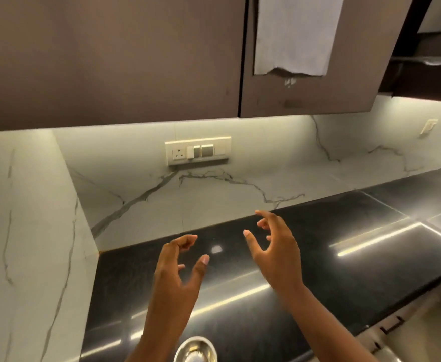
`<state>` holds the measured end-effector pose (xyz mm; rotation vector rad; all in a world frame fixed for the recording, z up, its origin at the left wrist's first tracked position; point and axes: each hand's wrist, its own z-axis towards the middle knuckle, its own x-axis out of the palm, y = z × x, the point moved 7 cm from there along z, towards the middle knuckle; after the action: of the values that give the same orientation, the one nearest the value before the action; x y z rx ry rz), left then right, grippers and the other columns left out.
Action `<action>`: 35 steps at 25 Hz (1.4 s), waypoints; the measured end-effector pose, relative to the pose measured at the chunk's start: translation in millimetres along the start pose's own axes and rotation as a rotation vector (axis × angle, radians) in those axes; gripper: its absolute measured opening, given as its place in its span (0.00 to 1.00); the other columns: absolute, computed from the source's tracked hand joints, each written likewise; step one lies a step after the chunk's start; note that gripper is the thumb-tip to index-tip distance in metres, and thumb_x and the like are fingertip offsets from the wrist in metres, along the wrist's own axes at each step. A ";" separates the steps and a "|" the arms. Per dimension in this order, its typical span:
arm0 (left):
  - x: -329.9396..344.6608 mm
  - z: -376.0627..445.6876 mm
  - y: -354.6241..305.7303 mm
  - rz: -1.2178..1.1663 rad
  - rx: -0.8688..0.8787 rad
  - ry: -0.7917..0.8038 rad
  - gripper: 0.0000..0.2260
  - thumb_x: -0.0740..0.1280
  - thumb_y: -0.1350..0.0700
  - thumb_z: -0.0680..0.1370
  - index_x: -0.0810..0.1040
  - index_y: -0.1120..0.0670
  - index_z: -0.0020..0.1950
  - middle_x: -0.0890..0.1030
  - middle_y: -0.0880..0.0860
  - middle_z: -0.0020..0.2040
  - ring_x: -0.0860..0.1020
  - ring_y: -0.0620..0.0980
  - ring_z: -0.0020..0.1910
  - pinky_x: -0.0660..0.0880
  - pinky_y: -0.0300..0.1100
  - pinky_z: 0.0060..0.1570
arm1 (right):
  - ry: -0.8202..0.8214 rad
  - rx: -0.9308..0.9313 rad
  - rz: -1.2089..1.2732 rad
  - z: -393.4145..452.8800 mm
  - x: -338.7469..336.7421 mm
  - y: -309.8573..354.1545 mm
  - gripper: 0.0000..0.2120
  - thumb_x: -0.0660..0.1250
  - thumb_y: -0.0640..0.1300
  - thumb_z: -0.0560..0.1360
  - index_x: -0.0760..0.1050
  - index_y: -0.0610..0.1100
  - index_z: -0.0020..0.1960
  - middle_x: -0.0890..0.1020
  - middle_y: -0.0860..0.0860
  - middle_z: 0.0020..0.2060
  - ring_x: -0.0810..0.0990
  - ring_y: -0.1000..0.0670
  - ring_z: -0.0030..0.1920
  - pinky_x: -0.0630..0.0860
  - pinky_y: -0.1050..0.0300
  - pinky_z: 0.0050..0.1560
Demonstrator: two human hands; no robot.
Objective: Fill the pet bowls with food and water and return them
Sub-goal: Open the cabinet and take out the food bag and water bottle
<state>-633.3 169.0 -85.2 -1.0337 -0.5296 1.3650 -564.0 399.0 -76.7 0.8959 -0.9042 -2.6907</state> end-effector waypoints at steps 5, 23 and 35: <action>29.5 53.0 -66.1 0.100 0.165 -0.063 0.17 0.66 0.38 0.71 0.68 0.29 0.58 0.70 0.30 0.61 0.74 0.38 0.62 0.76 0.48 0.61 | -0.148 -0.374 -0.120 84.9 -21.5 43.7 0.26 0.69 0.56 0.76 0.71 0.48 0.71 0.75 0.46 0.68 0.76 0.47 0.66 0.79 0.53 0.62; 101.9 165.9 -155.9 0.292 0.099 -0.201 0.16 0.65 0.35 0.69 0.67 0.33 0.55 0.71 0.39 0.63 0.72 0.43 0.61 0.73 0.47 0.63 | -0.338 -0.895 -0.365 240.9 -32.4 56.5 0.32 0.71 0.39 0.74 0.69 0.49 0.77 0.69 0.38 0.75 0.65 0.35 0.76 0.68 0.34 0.71; 123.5 196.4 -138.9 0.236 -0.142 -0.189 0.24 0.69 0.45 0.76 0.70 0.50 0.69 0.77 0.51 0.67 0.77 0.49 0.62 0.73 0.43 0.58 | -0.298 -0.957 -0.375 268.6 -23.5 50.9 0.42 0.83 0.43 0.63 0.70 0.54 0.74 0.67 0.41 0.73 0.66 0.38 0.73 0.67 0.37 0.67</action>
<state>-697.8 358.7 96.4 -1.1153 -0.6682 1.6641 -705.3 499.1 136.2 0.4597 0.6024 -3.0410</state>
